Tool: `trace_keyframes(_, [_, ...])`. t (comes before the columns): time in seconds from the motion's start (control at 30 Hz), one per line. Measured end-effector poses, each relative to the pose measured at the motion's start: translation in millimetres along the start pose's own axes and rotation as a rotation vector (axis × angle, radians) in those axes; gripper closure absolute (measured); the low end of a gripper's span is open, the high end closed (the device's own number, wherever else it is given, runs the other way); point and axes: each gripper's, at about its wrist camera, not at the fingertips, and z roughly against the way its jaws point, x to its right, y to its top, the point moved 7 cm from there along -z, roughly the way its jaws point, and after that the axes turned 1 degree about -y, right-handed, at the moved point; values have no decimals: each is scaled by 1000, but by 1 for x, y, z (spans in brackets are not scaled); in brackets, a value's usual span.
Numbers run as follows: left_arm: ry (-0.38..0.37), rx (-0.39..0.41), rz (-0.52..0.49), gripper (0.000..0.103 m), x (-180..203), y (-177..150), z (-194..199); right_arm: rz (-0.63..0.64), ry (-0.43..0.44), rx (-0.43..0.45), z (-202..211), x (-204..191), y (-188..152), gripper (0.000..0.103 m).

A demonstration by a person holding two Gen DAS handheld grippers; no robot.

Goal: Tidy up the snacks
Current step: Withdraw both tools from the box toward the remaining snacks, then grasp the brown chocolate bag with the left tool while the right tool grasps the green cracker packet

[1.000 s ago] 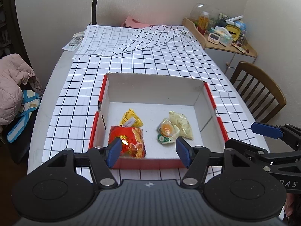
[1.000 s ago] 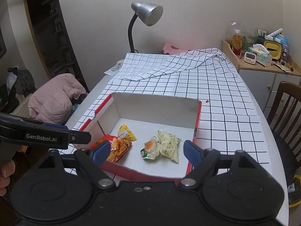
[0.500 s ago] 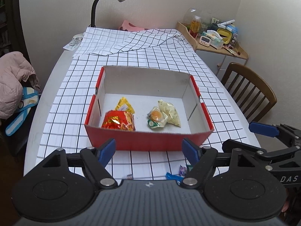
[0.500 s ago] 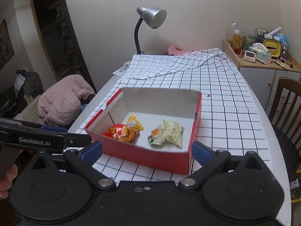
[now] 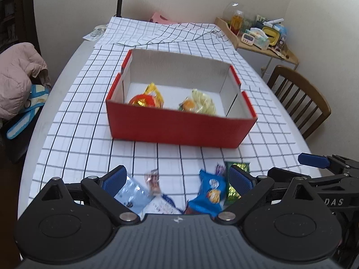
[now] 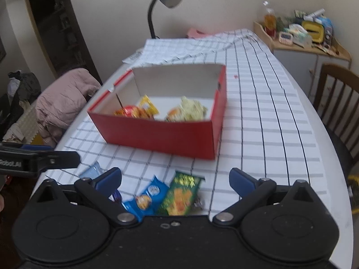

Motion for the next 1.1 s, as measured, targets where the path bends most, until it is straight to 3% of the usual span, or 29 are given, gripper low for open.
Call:
trace_keyframes(0.33, [4,-67,-110,5,13,-55,-19,-44,-43,-56,-19,8,-33,2])
trace_keyframes(0.53, [-14,-112,-184,5,28,-79,-31,-8,-60,-88,-36,4,-43,6])
trace_keyframes(1.1, [-2,-149,-287,6,41,-104,-51,45,-115,-147,-78,1,-41,30])
